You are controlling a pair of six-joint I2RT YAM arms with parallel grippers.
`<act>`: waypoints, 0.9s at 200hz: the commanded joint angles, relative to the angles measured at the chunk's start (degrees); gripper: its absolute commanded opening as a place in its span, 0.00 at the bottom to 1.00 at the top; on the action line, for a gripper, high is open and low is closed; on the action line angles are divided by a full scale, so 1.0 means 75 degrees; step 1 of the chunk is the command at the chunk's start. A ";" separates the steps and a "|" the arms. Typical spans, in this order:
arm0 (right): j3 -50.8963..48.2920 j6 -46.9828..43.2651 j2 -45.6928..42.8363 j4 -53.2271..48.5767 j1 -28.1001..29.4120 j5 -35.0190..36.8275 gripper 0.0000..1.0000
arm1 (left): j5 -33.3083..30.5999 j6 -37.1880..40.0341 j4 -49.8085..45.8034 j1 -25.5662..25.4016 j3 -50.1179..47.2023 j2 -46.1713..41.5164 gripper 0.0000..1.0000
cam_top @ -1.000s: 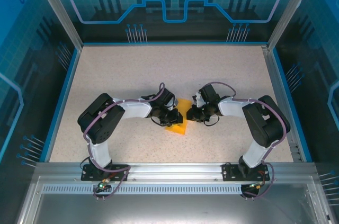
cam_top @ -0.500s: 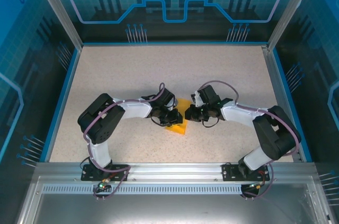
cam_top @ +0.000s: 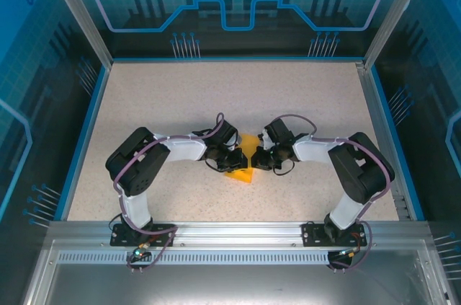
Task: Fold a paper plane with a square sheet of paper (pick it up from the middle)
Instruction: Fold the triangle a second time at the center of the table.
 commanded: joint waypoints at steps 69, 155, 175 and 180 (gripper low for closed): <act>0.0097 -0.0473 0.0432 -0.0784 0.0040 0.0725 0.06 | -0.0680 0.0280 -0.0692 0.0167 0.0638 -0.0255 0.22; 0.0104 -0.0508 0.0567 -0.0947 0.0043 0.0959 0.06 | -0.0784 0.0190 -0.0644 0.0392 0.0363 0.0310 0.21; 0.0128 -0.0508 0.0631 -0.1080 0.0035 0.1173 0.06 | -0.0795 0.0162 -0.0571 0.0483 0.0241 0.0335 0.21; 0.0140 -0.0514 0.0651 -0.1147 0.0036 0.1248 0.06 | -0.0796 0.0166 -0.0566 0.0511 0.0219 0.0345 0.21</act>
